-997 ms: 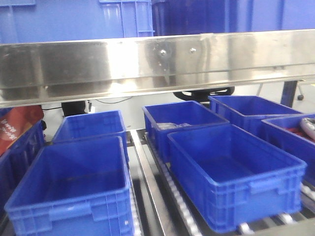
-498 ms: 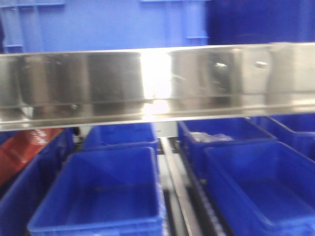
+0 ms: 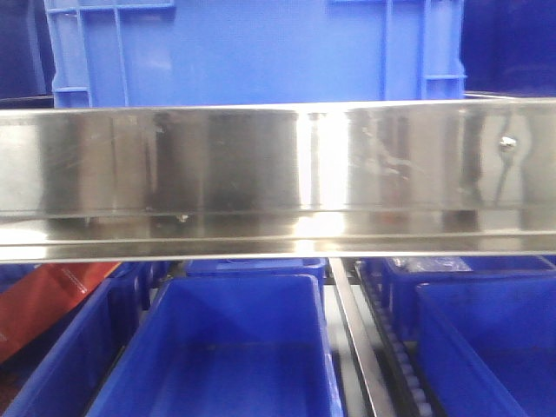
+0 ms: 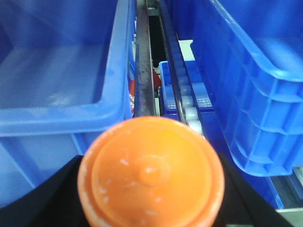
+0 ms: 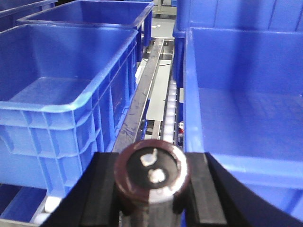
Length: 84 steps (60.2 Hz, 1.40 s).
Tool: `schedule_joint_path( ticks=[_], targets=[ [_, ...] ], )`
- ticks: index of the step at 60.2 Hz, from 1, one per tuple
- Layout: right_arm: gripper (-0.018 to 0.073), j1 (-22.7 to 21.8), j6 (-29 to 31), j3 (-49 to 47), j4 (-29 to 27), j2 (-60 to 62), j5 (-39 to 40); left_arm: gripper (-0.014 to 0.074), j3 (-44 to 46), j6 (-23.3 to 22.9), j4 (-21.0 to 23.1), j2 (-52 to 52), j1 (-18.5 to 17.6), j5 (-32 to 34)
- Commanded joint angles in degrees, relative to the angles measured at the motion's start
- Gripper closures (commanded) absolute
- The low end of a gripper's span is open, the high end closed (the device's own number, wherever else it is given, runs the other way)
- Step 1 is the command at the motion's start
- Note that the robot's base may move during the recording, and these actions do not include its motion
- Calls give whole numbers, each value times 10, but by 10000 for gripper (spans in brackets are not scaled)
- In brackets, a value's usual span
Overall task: Place cylindrical capacitor in blue bin on shelf
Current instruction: 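Drive up to the shelf and position both held capacitors over bins, then open the left gripper to drop the orange capacitor into a blue bin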
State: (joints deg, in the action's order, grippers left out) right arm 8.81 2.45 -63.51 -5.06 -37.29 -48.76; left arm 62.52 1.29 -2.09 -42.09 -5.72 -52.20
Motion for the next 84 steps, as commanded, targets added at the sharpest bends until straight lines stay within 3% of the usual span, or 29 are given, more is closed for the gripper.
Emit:
schedule_joint_path(
  ticks=[1,51,84],
  targets=[
    [690,0,0,-3,2,3,12,707,0,0,2,2,-3,10],
    [690,0,0,-3,2,3,12,707,0,0,2,2,-3,11],
    [690,0,0,-3,2,3,13,707,0,0,4,1,-3,45]
  ],
)
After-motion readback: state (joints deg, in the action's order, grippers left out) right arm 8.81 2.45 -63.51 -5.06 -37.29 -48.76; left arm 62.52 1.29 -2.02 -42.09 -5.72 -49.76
